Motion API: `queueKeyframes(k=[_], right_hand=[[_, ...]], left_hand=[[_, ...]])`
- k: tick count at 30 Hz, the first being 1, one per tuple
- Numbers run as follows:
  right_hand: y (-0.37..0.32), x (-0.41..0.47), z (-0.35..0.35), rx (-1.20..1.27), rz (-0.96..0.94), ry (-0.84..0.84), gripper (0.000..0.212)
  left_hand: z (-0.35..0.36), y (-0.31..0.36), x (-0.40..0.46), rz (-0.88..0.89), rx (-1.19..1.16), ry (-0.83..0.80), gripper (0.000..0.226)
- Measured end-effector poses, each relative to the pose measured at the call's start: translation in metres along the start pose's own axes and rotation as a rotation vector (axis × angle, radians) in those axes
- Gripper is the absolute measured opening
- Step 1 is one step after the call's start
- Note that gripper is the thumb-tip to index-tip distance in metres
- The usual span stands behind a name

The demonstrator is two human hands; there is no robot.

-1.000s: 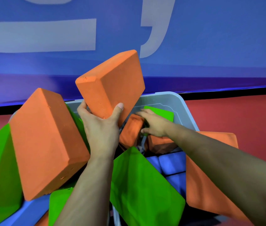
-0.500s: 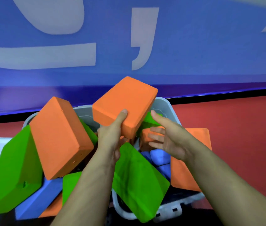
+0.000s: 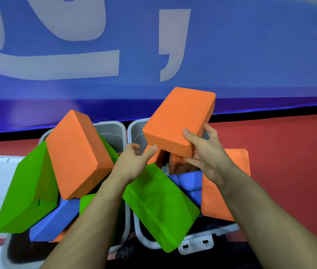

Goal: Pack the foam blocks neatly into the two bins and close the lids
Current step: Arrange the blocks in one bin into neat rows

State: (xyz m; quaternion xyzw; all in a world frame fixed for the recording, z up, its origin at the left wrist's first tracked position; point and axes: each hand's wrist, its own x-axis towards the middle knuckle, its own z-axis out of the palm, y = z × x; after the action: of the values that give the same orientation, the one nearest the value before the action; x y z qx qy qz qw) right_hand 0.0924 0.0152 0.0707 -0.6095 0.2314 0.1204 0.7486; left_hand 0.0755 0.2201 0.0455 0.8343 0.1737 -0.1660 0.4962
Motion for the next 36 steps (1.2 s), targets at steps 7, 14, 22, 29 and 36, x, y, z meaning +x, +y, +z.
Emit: queueKeyframes(k=[7, 14, 22, 29, 36], right_hand=[[0.012, 0.027, -0.030, -0.368, -0.207, 0.214, 0.097], [0.032, 0.067, -0.048, -0.298, -0.131, 0.320, 0.075], [0.043, 0.099, -0.013, 0.284, 0.023, 0.286, 0.051], [0.062, 0.112, -0.003, 0.320, 0.073, 0.265, 0.049], [0.078, 0.116, -0.017, -0.028, -0.024, 0.390, 0.048]], left_hand=[[0.010, -0.069, 0.023, -0.245, 0.390, -0.150, 0.097], [0.006, -0.058, 0.020, -0.357, 0.225, -0.169, 0.077], [-0.011, 0.003, 0.009, -0.106, 0.372, 0.068, 0.102], [-0.012, 0.026, -0.009, 0.144, 0.356, 0.314, 0.083], [-0.014, 0.015, -0.005, 0.191, 0.296, 0.371, 0.083]])
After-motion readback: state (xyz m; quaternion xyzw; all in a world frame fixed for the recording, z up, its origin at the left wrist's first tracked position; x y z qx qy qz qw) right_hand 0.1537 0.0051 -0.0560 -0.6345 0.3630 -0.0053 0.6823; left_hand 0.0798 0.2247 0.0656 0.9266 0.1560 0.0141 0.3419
